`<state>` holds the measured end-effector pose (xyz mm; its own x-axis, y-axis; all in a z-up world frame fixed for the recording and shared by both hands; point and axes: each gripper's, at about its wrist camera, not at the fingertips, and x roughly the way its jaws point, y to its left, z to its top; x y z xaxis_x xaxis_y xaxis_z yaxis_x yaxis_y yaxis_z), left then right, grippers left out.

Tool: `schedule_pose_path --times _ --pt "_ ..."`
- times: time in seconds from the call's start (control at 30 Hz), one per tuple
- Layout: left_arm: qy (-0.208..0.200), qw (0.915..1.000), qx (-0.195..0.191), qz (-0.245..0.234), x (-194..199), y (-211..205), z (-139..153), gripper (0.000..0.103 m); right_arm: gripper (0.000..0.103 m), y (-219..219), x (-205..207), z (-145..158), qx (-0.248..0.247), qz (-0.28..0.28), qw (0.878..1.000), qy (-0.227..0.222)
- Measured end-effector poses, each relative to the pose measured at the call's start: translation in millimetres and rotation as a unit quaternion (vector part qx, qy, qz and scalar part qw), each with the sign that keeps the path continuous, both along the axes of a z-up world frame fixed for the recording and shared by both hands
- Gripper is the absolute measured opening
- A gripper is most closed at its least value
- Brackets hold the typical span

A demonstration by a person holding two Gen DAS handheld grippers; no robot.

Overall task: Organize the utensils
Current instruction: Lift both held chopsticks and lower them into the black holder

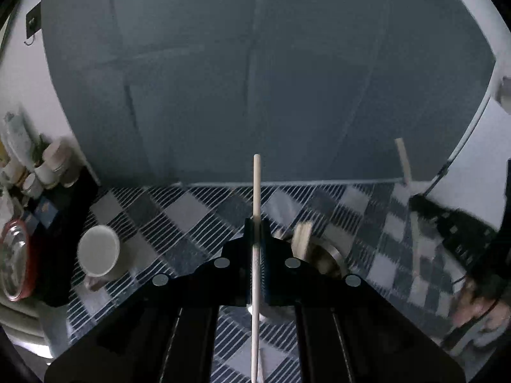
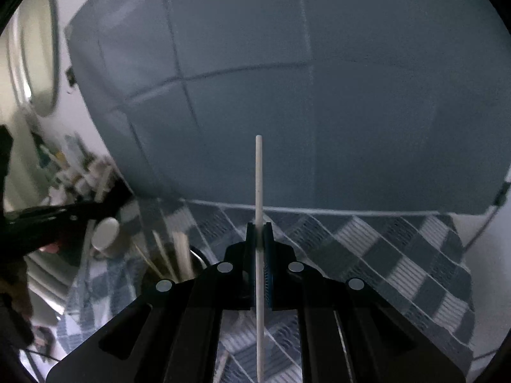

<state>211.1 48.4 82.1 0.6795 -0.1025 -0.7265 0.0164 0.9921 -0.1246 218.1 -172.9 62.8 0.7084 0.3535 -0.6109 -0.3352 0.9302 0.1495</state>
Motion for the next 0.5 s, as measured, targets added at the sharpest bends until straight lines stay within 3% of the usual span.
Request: schedule_pose_path --times 0.33,0.5 --pt "-0.025 0.9991 -0.018 -0.029 25.0 -24.6 5.3 0.005 0.005 50.4 13.5 13.9 0.022 0.056 0.998 -0.023" --pt "-0.05 0.9976 -0.037 -0.03 33.9 -25.0 3.3 0.005 0.005 60.6 20.4 10.5 0.061 0.069 0.995 -0.032"
